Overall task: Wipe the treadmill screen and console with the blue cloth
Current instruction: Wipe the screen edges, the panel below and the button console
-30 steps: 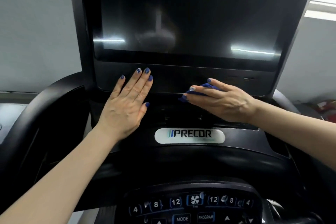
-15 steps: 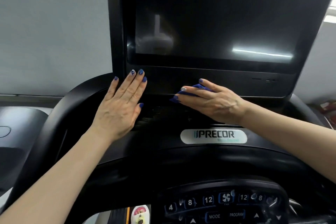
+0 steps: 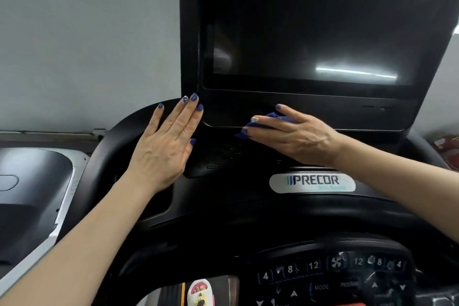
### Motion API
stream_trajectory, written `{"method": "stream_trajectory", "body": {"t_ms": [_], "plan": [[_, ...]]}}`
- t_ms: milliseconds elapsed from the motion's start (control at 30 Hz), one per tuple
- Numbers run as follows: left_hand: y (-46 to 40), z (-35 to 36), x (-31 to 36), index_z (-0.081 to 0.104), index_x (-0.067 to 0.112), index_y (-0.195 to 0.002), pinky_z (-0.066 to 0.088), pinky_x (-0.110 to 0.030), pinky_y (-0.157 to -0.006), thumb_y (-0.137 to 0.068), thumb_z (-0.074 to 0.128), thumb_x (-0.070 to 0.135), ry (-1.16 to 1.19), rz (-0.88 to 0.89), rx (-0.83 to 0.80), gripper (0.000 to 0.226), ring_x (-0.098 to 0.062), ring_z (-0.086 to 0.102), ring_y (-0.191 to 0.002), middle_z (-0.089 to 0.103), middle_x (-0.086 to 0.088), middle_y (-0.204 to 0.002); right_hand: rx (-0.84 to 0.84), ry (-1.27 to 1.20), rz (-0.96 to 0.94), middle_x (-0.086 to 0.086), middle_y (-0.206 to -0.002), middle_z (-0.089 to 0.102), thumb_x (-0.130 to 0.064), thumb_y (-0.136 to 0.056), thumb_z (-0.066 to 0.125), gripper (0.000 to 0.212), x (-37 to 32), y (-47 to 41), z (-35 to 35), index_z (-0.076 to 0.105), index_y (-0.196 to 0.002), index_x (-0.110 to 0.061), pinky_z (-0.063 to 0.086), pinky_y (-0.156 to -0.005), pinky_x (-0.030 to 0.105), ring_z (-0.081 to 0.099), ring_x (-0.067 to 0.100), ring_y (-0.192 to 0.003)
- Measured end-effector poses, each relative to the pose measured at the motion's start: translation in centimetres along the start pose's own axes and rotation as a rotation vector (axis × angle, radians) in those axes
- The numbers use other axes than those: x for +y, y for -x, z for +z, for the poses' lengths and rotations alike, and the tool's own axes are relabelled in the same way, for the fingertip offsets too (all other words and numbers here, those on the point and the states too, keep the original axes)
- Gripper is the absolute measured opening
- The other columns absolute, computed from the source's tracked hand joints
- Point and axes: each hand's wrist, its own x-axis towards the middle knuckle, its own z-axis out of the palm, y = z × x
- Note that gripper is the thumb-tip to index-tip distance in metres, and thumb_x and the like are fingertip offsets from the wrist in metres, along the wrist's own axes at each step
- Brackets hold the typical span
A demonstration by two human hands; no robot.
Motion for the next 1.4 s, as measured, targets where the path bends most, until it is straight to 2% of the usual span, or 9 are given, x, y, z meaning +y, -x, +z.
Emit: {"method": "stream_trajectory", "body": {"t_ms": [100,200,533,733,967,1133,1233,1300,1400], "plan": [[1.0,0.0,-0.7,0.017,0.008,-0.158,0.007,-0.049,-0.124,-0.102,0.031,0.026,0.005,-0.027,-0.028,0.061,-0.019,0.013,-0.153,0.013,-0.009,-0.166,-0.024,-0.013,-0.003,-0.009,-0.162,0.011,-0.01,-0.107,0.014,0.049,0.2,0.4,-0.3,0.014,-0.156,-0.014,-0.001,-0.123,0.042,0.007,0.017,-0.151],[1.5,0.2,-0.8,0.017,0.007,-0.158,0.008,-0.052,-0.124,-0.101,0.032,0.026,0.013,-0.022,-0.052,0.062,-0.02,0.014,-0.153,0.013,-0.009,-0.166,0.034,0.0,0.038,-0.008,-0.162,0.012,-0.011,-0.104,0.029,0.054,-1.0,-2.5,-0.5,0.015,-0.156,-0.015,-0.002,-0.123,0.04,-0.004,0.015,-0.151],[3.8,1.3,0.2,0.015,0.007,-0.158,0.002,-0.049,-0.124,-0.093,0.036,0.022,0.143,-0.13,-0.119,0.07,-0.021,0.013,-0.153,0.011,-0.01,-0.167,0.158,-0.152,0.151,0.0,-0.157,0.034,-0.007,-0.105,0.033,0.046,-3.5,-8.8,-1.7,0.039,-0.149,-0.013,0.021,-0.121,0.046,0.029,0.025,-0.146],[6.2,1.8,1.2,0.016,0.009,-0.158,-0.002,-0.047,-0.123,-0.097,0.031,0.029,0.198,-0.188,-0.222,0.066,-0.02,0.01,-0.154,0.013,-0.008,-0.166,0.252,-0.274,0.38,0.008,-0.154,0.038,-0.007,-0.102,0.039,0.044,-5.5,-12.6,-2.3,0.043,-0.146,-0.007,0.017,-0.122,0.045,0.03,0.029,-0.145],[8.1,1.5,2.4,0.03,0.007,-0.155,0.001,-0.054,-0.122,-0.098,0.028,0.03,0.187,-0.223,-0.296,0.061,-0.021,0.014,-0.153,0.025,-0.008,-0.163,0.201,-0.337,0.07,0.011,-0.152,0.042,-0.004,-0.102,0.039,0.041,-4.1,-11.2,-2.3,0.047,-0.142,-0.002,0.02,-0.121,0.045,0.031,0.03,-0.144],[9.4,0.9,3.1,0.043,0.007,-0.148,0.002,-0.056,-0.121,-0.095,0.032,0.033,0.169,-0.247,-0.315,0.061,-0.023,0.022,-0.151,0.04,-0.007,-0.156,0.192,-0.519,-0.032,0.018,-0.151,0.04,-0.005,-0.102,0.042,0.038,-5.8,-13.7,-2.7,0.05,-0.139,0.0,0.024,-0.12,0.047,0.036,0.031,-0.142],[10.1,0.5,3.6,0.05,0.008,-0.145,0.01,-0.061,-0.119,-0.096,0.033,0.034,0.118,-0.265,-0.34,0.058,-0.023,0.028,-0.149,0.048,-0.006,-0.151,0.172,-0.436,-0.083,0.013,-0.151,0.041,-0.014,-0.102,0.045,0.034,-6.9,-14.0,-1.3,0.057,-0.133,-0.004,0.023,-0.12,0.045,0.037,0.027,-0.142],[10.8,0.2,3.8,0.051,0.008,-0.144,0.013,-0.062,-0.119,-0.098,0.032,0.035,0.097,-0.274,-0.359,0.056,-0.023,0.028,-0.149,0.05,-0.005,-0.15,0.103,-0.376,-0.065,0.005,-0.158,0.028,-0.028,-0.103,0.042,0.044,-7.0,-13.2,-1.0,0.048,-0.143,-0.009,0.014,-0.123,0.04,0.026,0.02,-0.147],[11.6,-0.1,4.2,0.05,0.01,-0.145,0.011,-0.059,-0.119,-0.101,0.029,0.04,0.111,-0.303,-0.377,0.056,-0.022,0.025,-0.15,0.048,-0.003,-0.151,-0.026,-0.414,-0.025,-0.003,-0.162,0.003,-0.043,-0.1,0.039,0.067,-6.9,-11.5,-1.2,0.015,-0.155,-0.014,0.0,-0.123,0.032,0.003,0.012,-0.151]]}}
